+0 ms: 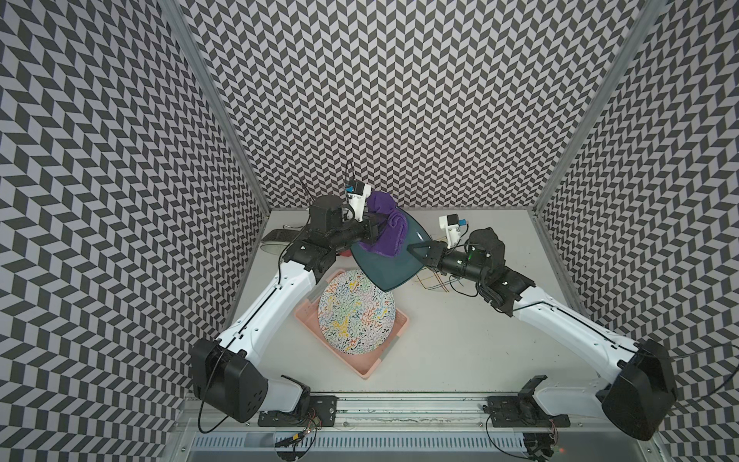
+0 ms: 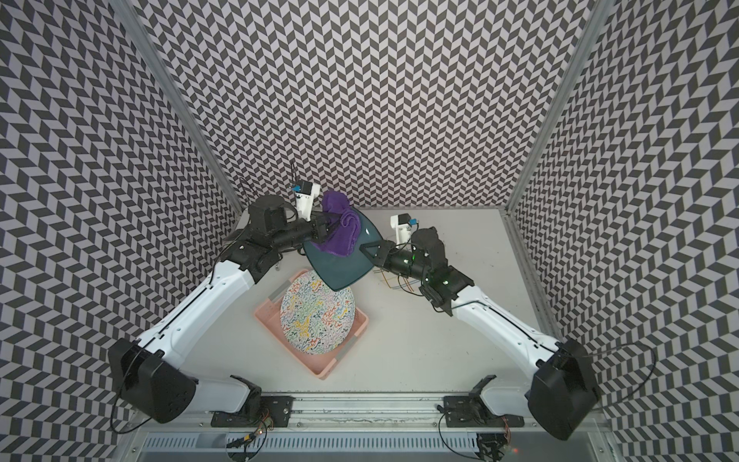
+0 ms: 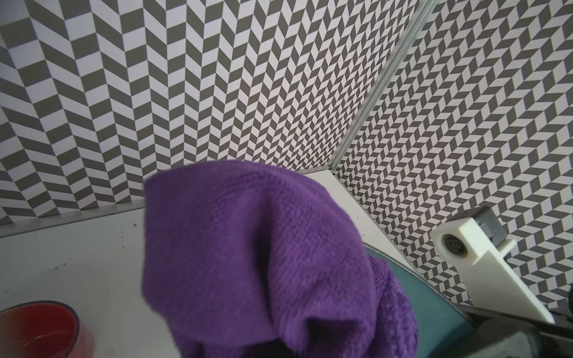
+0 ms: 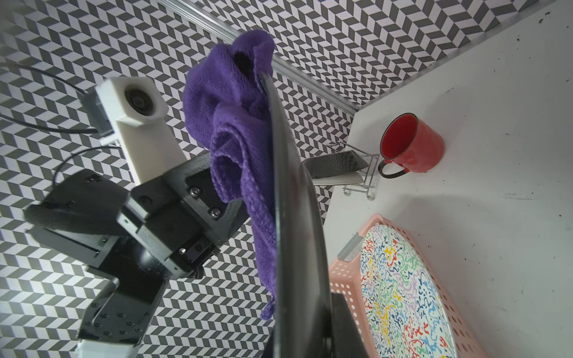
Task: Wipe the wet plate dry
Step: Wipe the plate with towel.
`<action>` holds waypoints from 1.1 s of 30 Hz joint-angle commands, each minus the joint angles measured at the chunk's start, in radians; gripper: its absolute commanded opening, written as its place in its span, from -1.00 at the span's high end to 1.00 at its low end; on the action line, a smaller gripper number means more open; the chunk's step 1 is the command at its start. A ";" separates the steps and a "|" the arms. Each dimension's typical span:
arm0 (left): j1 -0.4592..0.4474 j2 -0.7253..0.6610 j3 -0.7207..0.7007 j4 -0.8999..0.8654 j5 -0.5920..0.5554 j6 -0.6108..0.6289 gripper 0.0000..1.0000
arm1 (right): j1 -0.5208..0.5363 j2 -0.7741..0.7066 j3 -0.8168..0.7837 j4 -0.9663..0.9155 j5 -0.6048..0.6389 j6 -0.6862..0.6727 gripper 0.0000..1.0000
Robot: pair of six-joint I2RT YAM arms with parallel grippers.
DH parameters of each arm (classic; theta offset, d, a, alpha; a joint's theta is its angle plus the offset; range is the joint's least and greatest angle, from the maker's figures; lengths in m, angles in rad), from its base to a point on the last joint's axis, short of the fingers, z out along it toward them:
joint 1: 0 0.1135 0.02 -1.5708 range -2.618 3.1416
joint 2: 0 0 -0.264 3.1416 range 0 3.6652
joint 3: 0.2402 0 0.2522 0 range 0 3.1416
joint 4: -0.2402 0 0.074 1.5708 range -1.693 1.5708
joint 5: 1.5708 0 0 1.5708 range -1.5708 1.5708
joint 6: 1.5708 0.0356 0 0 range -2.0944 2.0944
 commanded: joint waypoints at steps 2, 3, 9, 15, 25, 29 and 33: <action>-0.193 0.066 0.008 -0.128 -0.055 0.097 1.00 | 0.058 -0.071 0.135 0.336 -0.134 -0.088 1.00; -0.188 0.061 0.001 -0.123 -0.070 0.087 1.00 | 0.047 -0.074 0.133 0.356 -0.121 -0.076 1.00; 0.048 -0.017 -0.081 -0.042 0.034 -0.033 1.00 | -0.097 -0.134 0.086 0.422 -0.089 0.038 1.00; -0.211 0.000 -0.067 -0.165 -0.007 0.142 1.00 | -0.114 -0.134 0.107 0.412 -0.110 0.044 1.00; 0.009 -0.040 -0.139 -0.134 -0.073 0.018 1.00 | -0.203 -0.149 0.153 0.414 -0.164 0.058 1.00; 0.013 0.009 -0.059 -0.106 -0.039 -0.023 1.00 | -0.077 -0.127 0.168 0.308 -0.193 -0.073 1.00; 0.008 0.051 0.008 -0.042 -0.017 -0.076 1.00 | -0.039 -0.126 0.136 0.346 -0.181 -0.057 1.00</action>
